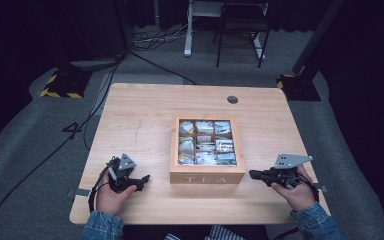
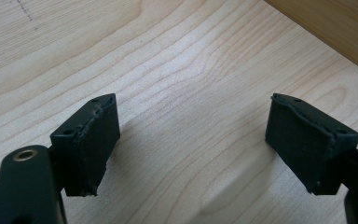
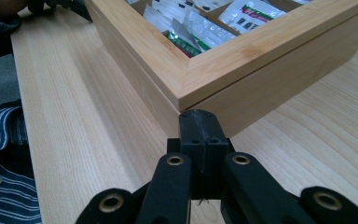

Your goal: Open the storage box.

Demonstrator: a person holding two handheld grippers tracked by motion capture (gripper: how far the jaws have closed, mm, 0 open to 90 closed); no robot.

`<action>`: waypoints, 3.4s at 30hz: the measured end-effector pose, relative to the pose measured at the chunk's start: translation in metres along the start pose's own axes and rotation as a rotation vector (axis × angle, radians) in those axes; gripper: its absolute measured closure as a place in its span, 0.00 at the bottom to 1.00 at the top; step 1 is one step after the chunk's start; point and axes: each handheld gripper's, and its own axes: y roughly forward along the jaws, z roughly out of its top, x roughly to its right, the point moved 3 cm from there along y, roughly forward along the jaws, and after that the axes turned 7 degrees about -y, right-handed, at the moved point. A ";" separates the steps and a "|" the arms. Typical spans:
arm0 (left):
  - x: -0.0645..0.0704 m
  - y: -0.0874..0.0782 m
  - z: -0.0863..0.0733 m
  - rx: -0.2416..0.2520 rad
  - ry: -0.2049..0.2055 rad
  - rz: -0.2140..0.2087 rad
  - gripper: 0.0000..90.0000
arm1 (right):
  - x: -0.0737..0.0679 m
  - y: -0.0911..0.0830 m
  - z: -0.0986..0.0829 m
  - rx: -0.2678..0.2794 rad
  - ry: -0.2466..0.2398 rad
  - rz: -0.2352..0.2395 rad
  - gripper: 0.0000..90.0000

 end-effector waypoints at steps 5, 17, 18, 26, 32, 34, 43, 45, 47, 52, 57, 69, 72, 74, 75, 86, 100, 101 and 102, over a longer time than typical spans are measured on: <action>0.000 0.000 0.000 -0.002 -0.001 -0.002 0.20 | -0.002 0.006 0.001 -0.007 -0.006 0.018 1.00; 0.000 0.001 0.001 0.000 -0.007 -0.005 0.20 | -0.003 0.012 -0.002 -0.011 -0.001 0.042 1.00; 0.000 0.001 0.001 0.000 -0.007 -0.005 0.20 | -0.003 0.012 -0.002 -0.011 -0.001 0.042 1.00; 0.000 0.001 0.001 -0.004 -0.006 -0.005 0.20 | -0.003 0.013 -0.001 -0.009 -0.004 0.034 1.00; 0.000 0.001 0.001 -0.002 -0.008 -0.004 0.20 | -0.003 0.012 0.000 0.021 0.008 0.035 1.00; 0.000 0.002 0.002 -0.002 -0.011 -0.002 0.20 | -0.003 0.011 0.002 0.041 0.017 0.035 1.00; -0.002 0.005 0.005 -0.003 -0.010 -0.003 0.20 | 0.000 0.002 0.012 0.123 0.041 0.042 1.00; -0.002 0.005 0.005 -0.002 -0.013 0.000 0.20 | 0.001 0.000 0.015 0.141 0.044 0.042 1.00; -0.002 0.005 0.006 -0.003 -0.010 0.004 0.20 | 0.002 -0.003 0.019 0.159 0.049 0.042 1.00; -0.002 0.006 0.007 -0.002 -0.012 0.006 0.20 | 0.005 -0.006 0.029 0.196 0.050 0.032 1.00; -0.002 0.006 0.007 -0.002 -0.010 0.009 0.20 | 0.009 -0.008 0.038 0.227 0.053 0.029 1.00; -0.002 0.007 0.008 0.002 -0.023 0.013 0.21 | 0.019 -0.006 0.059 0.275 0.039 0.013 1.00; -0.002 0.007 0.008 0.003 -0.024 0.012 0.21 | 0.021 -0.004 0.064 0.284 0.039 0.012 1.00; -0.002 0.007 0.008 0.005 -0.025 0.017 0.21 | 0.025 -0.002 0.071 0.296 0.035 0.007 1.00; -0.002 0.007 0.008 0.005 -0.027 0.018 0.21 | 0.025 -0.002 0.071 0.296 0.035 0.007 1.00; -0.001 0.006 0.006 0.011 -0.048 0.026 0.21 | 0.038 0.003 0.092 0.336 0.010 -0.004 1.00; 0.001 0.005 0.004 0.002 -0.054 0.032 0.18 | 0.050 -0.002 0.101 0.383 0.013 -0.045 1.00; 0.001 0.005 0.004 0.002 -0.053 0.031 0.18 | 0.050 -0.002 0.101 0.383 0.013 -0.045 1.00; 0.001 0.005 0.004 0.002 -0.053 0.032 0.18 | 0.050 -0.002 0.102 0.382 0.013 -0.051 1.00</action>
